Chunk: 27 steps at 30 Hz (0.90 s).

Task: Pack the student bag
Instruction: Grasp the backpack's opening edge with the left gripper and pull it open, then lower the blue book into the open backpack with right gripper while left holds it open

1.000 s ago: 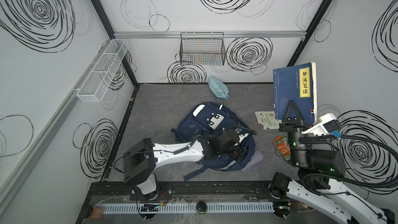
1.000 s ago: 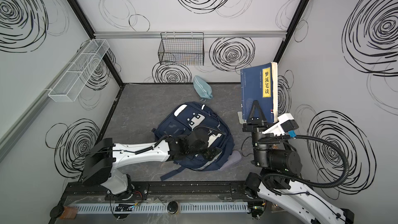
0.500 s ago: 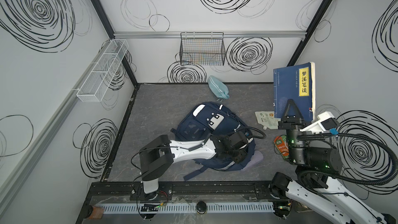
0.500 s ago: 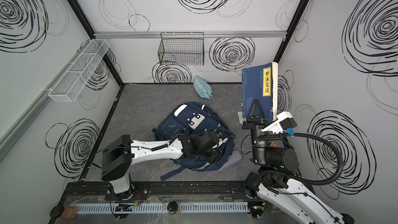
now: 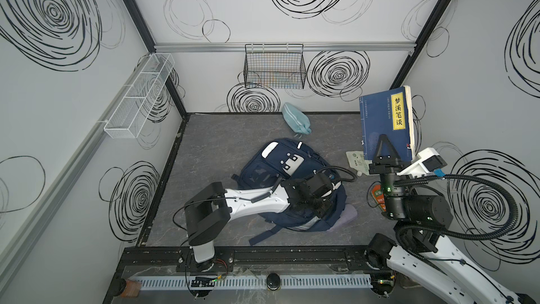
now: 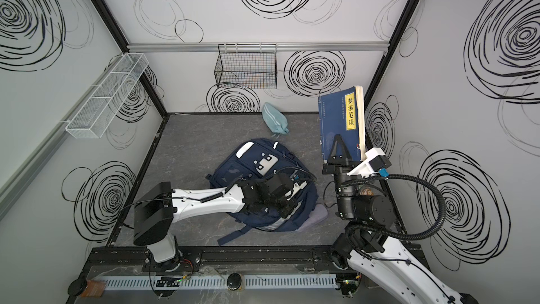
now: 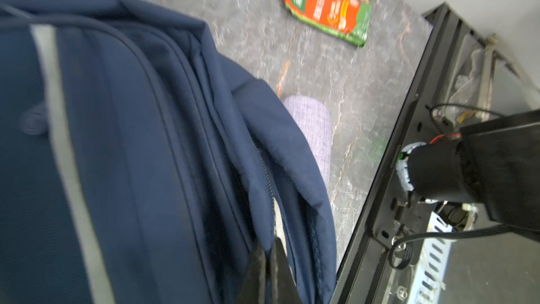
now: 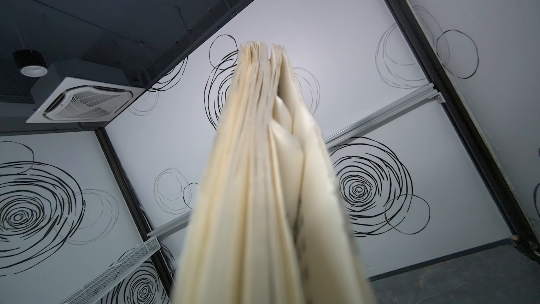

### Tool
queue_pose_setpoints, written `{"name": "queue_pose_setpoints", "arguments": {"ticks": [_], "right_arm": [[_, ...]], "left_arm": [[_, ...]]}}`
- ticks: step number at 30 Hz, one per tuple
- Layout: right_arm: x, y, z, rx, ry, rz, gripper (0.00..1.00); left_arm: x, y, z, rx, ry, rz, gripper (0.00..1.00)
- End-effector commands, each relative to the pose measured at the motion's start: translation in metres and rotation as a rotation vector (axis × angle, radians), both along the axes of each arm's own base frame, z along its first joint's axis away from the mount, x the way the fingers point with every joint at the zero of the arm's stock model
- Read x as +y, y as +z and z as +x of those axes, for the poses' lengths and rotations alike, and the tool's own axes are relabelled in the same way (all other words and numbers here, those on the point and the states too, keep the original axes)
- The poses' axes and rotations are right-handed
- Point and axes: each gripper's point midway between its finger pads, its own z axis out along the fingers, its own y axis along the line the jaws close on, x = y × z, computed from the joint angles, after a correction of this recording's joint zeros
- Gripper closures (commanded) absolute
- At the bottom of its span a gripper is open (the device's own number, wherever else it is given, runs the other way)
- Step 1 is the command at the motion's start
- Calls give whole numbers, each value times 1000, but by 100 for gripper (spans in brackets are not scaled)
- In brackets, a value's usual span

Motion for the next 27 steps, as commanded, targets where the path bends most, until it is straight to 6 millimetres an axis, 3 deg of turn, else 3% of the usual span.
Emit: {"name": "queue_pose_setpoints", "arguments": {"ticks": [1,5,9,12,15,20,27], "right_arm": [[7,4,1,-23,48,24,100],[24,-2,12,-4,118,15,100],[46,-8,25,38,225,-9,100],[67,-26,40,117,317,-42,100],[73,-47,53,208,374,-33,100],[71,-76,57,323,448,14,100],[73,-116,51,440,535,44,100]], "left_arm": [[9,80,27,-157,122,-190,100],[43,124,50,-254,286,-303,100],[82,149,72,-321,431,-371,100],[105,173,77,-413,502,-443,100],[120,193,79,-489,540,-490,100],[140,205,88,-544,629,-516,100],[148,202,91,-548,698,-568,100]]}}
